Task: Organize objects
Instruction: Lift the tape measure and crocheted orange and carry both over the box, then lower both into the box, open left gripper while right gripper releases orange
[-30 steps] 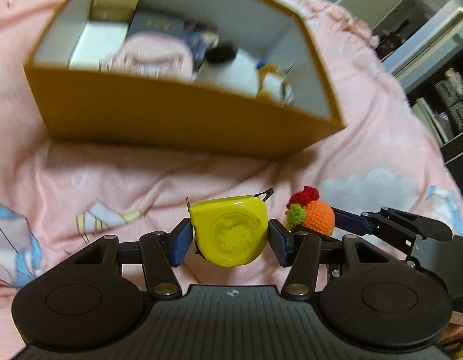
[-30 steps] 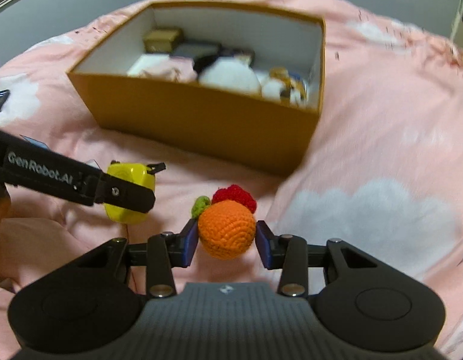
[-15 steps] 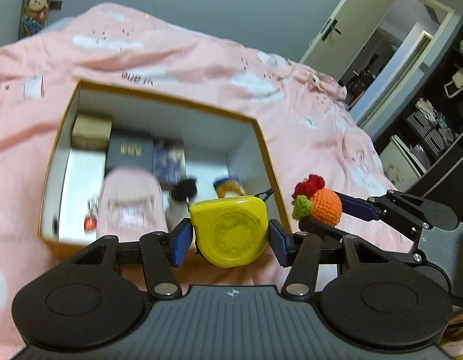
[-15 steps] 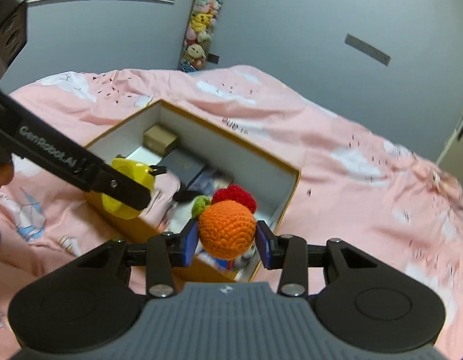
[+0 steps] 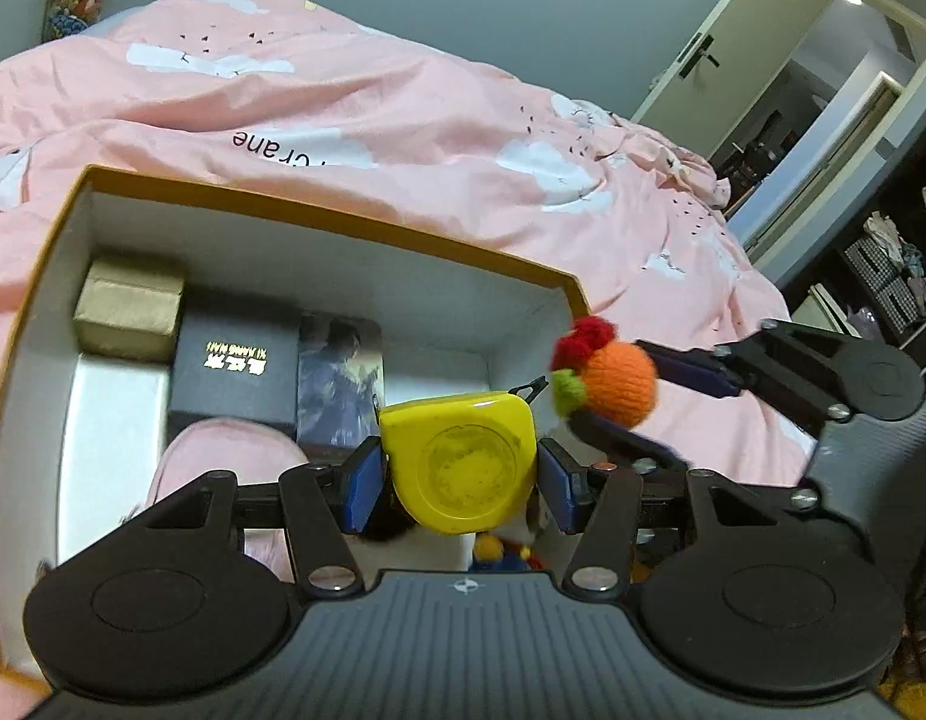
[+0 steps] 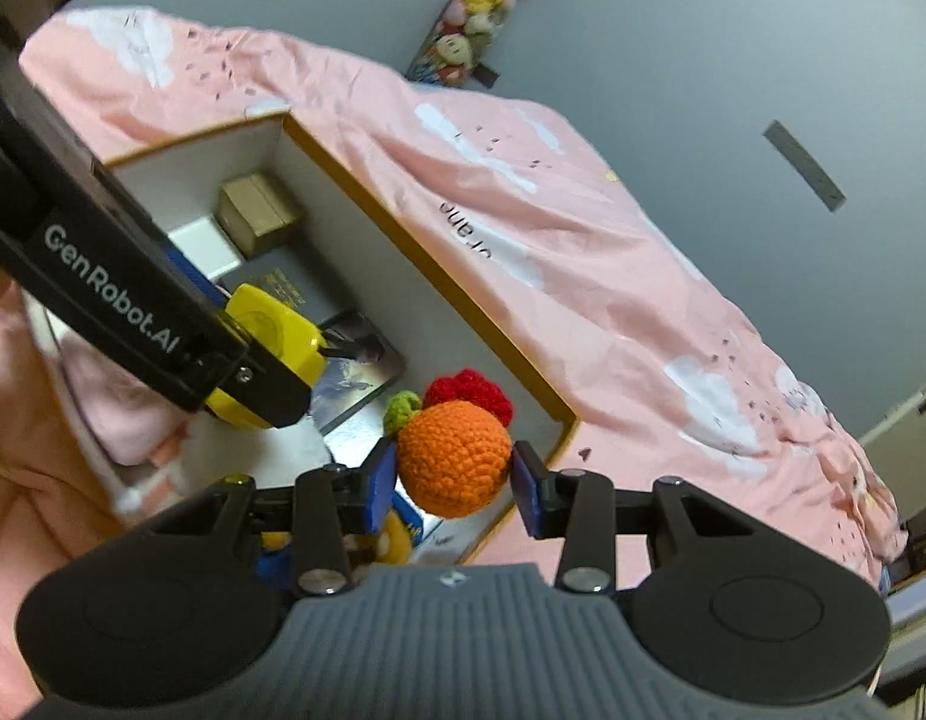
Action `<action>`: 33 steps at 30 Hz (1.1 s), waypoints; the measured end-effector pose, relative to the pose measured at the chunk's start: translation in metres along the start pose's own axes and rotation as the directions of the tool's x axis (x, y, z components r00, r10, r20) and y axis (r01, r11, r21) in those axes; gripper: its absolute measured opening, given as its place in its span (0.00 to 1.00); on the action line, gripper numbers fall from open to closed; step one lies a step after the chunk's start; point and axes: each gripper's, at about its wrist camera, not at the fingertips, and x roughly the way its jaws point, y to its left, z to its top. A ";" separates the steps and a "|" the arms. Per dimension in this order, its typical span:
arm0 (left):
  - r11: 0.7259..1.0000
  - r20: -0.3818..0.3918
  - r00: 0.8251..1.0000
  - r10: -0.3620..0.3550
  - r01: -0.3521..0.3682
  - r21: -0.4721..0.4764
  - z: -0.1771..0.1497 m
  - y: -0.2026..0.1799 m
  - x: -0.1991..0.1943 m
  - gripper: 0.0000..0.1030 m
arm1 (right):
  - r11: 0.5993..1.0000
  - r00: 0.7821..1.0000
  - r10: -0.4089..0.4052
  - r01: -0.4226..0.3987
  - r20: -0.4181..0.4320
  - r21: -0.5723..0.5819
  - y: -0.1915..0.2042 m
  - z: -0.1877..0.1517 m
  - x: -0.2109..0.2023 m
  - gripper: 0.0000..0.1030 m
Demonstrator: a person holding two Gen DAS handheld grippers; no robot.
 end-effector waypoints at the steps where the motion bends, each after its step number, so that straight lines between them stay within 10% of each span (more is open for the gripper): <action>1: 1.000 -0.003 1.000 0.002 -0.002 -0.004 0.003 0.001 0.004 0.60 | 1.000 1.000 0.001 -0.001 -0.011 -0.021 0.001 0.001 0.008 0.42; 33: 0.998 -0.147 0.987 0.059 -0.060 -0.004 0.021 0.009 0.088 0.60 | 0.973 0.996 -0.035 0.016 -0.077 -0.230 0.011 -0.017 0.071 0.53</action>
